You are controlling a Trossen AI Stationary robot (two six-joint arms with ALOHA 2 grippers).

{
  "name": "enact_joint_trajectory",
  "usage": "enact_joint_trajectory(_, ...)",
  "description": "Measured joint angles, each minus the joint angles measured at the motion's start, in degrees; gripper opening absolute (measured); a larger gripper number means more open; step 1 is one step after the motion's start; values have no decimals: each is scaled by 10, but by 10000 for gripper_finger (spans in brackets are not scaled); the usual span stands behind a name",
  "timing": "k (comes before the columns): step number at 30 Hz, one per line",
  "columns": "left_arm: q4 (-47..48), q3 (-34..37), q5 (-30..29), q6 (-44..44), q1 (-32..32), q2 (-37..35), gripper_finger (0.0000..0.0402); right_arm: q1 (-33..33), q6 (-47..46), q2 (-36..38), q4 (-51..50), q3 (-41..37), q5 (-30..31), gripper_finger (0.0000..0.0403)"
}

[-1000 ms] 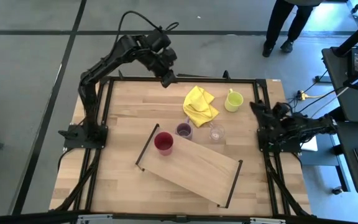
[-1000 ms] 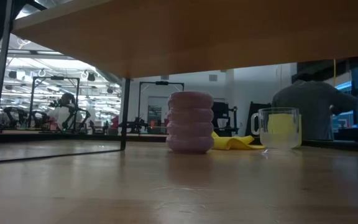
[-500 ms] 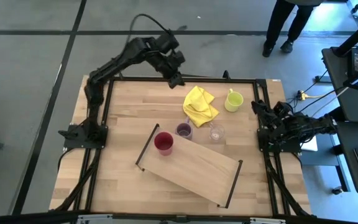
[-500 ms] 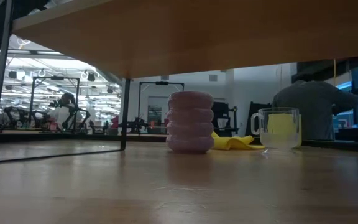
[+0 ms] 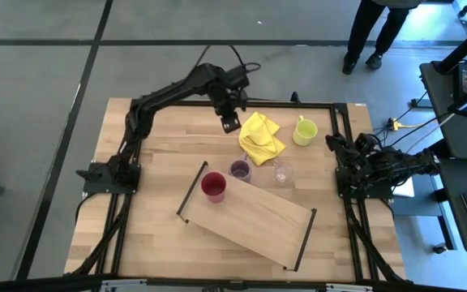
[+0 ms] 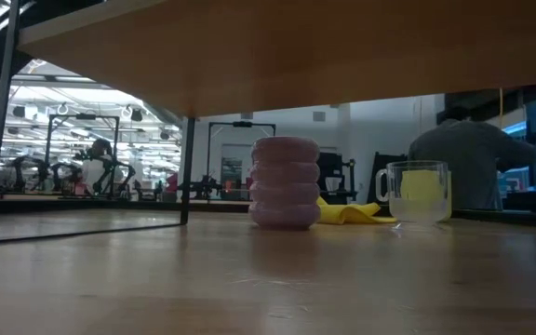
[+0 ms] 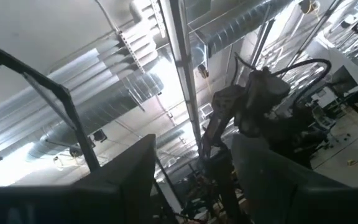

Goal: Stack small to large cups/mugs on shelf
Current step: Put the purple mug on the shelf

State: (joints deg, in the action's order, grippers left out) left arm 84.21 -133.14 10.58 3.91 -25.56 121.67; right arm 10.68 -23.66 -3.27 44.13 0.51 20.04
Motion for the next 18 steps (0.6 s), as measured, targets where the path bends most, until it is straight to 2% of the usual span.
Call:
enact_joint_trajectory(3, -24, 14, -38, 12, 18, -2, 55, 0, 2, 0, -8, 0, 0, 212)
enact_joint_trajectory(11, -36, 90, -41, -2, 54, -1, 56, 0, 16, 0, -29, 0, -2, 212)
enact_joint_trajectory(18, -49, 112, -68, -29, 90, -1, 102, 0, 16, 0, -46, 0, -2, 212)
